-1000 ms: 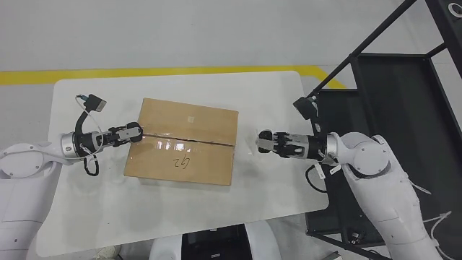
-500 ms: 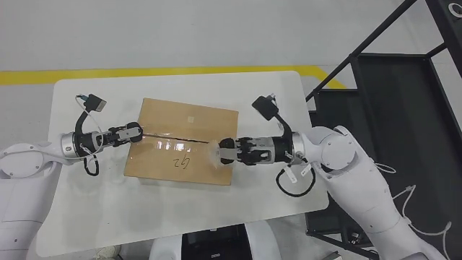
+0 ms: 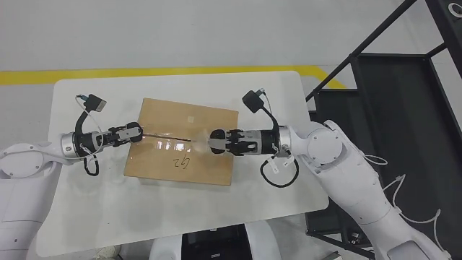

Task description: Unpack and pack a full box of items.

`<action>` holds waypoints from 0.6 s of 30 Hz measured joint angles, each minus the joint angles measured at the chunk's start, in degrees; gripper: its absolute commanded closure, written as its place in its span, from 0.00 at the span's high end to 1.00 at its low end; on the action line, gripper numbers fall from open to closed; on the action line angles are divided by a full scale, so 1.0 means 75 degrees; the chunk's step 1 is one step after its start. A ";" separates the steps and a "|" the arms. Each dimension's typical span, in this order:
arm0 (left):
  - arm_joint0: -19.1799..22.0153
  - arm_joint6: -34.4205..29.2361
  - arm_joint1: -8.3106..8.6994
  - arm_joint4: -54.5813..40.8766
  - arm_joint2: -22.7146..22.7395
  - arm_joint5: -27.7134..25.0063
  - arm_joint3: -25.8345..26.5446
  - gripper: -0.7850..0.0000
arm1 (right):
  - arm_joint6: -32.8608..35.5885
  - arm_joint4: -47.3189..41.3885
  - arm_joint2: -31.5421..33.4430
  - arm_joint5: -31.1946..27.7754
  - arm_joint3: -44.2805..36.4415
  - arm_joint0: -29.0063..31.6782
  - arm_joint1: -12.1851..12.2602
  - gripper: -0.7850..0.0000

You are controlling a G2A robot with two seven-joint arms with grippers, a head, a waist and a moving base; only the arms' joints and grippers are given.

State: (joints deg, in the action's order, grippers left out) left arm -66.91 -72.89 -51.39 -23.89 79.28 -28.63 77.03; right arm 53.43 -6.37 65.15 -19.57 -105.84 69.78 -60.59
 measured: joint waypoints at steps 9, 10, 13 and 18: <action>0.0000 0.0000 0.0000 0.0000 0.0000 0.0000 0.0000 1.00 | -0.0008 0.0002 -0.0002 0.0002 -0.0002 0.0004 0.0000 0.00; 0.0000 0.0000 0.0000 0.0000 0.0000 0.0000 0.0000 1.00 | -0.0053 0.0018 -0.0017 0.0003 -0.0018 0.0022 -0.0003 0.00; 0.0000 0.0000 0.0000 0.0000 0.0000 0.0000 0.0000 1.00 | -0.0537 -0.0080 -0.0111 -0.0152 -0.0028 0.0108 -0.0046 0.00; 0.0000 0.0000 0.0000 0.0000 0.0000 0.0000 0.0000 1.00 | -0.1439 -0.0259 -0.0513 -0.0319 0.0150 -0.0119 -0.0198 0.00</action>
State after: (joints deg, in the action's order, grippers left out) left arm -66.91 -72.89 -51.39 -23.89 79.28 -28.63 77.03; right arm 42.63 -8.31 61.30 -21.97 -104.71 68.88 -62.07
